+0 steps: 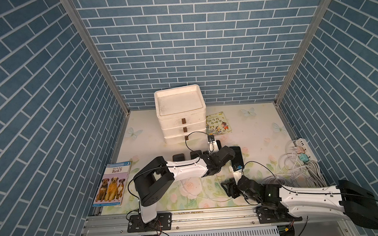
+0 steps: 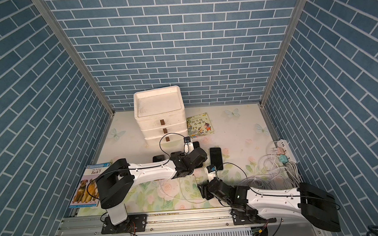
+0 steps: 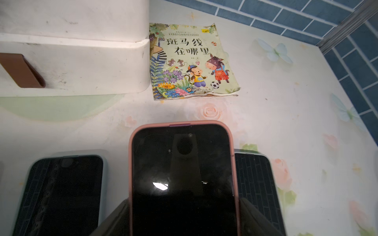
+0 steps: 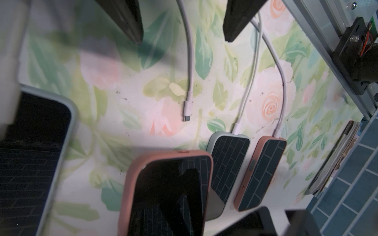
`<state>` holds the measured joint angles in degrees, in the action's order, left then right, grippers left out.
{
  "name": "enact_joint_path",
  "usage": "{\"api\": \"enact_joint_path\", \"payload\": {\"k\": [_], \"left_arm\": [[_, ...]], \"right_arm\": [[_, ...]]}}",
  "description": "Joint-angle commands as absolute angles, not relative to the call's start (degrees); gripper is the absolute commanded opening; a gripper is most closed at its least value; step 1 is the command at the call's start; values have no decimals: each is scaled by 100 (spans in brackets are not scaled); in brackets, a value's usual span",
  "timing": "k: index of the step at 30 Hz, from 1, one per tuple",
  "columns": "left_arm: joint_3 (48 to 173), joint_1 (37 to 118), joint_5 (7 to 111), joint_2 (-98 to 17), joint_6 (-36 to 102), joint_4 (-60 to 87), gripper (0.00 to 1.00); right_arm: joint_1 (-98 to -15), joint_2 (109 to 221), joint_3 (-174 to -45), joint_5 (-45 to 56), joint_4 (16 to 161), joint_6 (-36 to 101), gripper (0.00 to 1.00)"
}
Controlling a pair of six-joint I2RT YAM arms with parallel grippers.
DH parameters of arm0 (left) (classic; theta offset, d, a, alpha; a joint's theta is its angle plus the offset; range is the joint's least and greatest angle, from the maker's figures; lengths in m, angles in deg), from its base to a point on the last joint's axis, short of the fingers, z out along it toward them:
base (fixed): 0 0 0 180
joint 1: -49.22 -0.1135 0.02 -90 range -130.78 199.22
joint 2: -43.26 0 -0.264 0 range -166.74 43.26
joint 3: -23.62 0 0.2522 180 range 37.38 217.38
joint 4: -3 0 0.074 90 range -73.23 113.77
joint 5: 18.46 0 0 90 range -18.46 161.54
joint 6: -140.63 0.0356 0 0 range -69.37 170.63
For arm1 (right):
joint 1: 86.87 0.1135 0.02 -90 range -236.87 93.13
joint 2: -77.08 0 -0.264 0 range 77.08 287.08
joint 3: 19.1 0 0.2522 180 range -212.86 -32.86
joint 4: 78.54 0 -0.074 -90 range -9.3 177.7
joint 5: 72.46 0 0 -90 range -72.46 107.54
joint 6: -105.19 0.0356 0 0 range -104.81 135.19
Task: Unplug the charging cable from the phone
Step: Remove the charging cable from the phone, then place the phone at the center of the board.
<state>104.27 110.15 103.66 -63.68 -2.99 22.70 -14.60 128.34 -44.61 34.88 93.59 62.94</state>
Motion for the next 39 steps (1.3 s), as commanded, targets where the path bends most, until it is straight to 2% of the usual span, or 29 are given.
{"api": "enact_joint_path", "payload": {"k": [1, 7, 15, 16, 17, 18, 20, 21, 22, 26, 30, 35, 39], "left_arm": [[10781, 10896, 10245, -6691, -189, 2564, 0], [11067, 10872, 9920, -7220, -68, 2697, 0], [11134, 10871, 9500, -7554, -147, 3002, 1], [11082, 10872, 9443, -7538, -162, 2983, 13], [11022, 10872, 9388, -7509, -189, 2934, 34], [10955, 10872, 9330, -7453, -198, 2865, 46], [10784, 10872, 9195, -7318, -168, 2677, 65], [10731, 10880, 9156, -7227, -159, 2595, 84], [10693, 10881, 9150, -7139, -154, 2550, 97], [10753, 10885, 9356, -6766, -72, 2624, 100], [10738, 10980, 10022, -6227, 42, 2850, 100], [9948, 11020, 10869, -5251, 259, 2697, 100], [8798, 10755, 10308, -4342, 591, 1915, 100]], "right_arm": [[-1569, 12265, -4655, 4087, 8635, 6446, 71], [-1703, 11531, -4757, 4308, 8186, 6632, 72], [-1802, 11372, -5000, 4547, 7886, 6718, 73], [-1831, 11380, -5034, 4599, 7796, 6772, 73], [-1862, 11381, -5057, 4641, 7735, 6810, 74], [-1898, 11380, -5076, 4664, 7683, 6841, 74], [-1941, 11361, -5096, 4684, 7629, 6859, 74], [-1950, 11349, -5097, 4681, 7622, 6845, 74], [-1952, 11347, -5103, 4673, 7619, 6827, 74], [-1954, 11402, -5179, 4602, 7645, 6719, 74], [-1954, 11452, -5201, 4458, 7840, 6587, 75], [-1946, 11817, -5372, 4252, 8075, 6407, 76], [-1938, 12264, -5547, 4166, 8302, 6284, 76]]}}
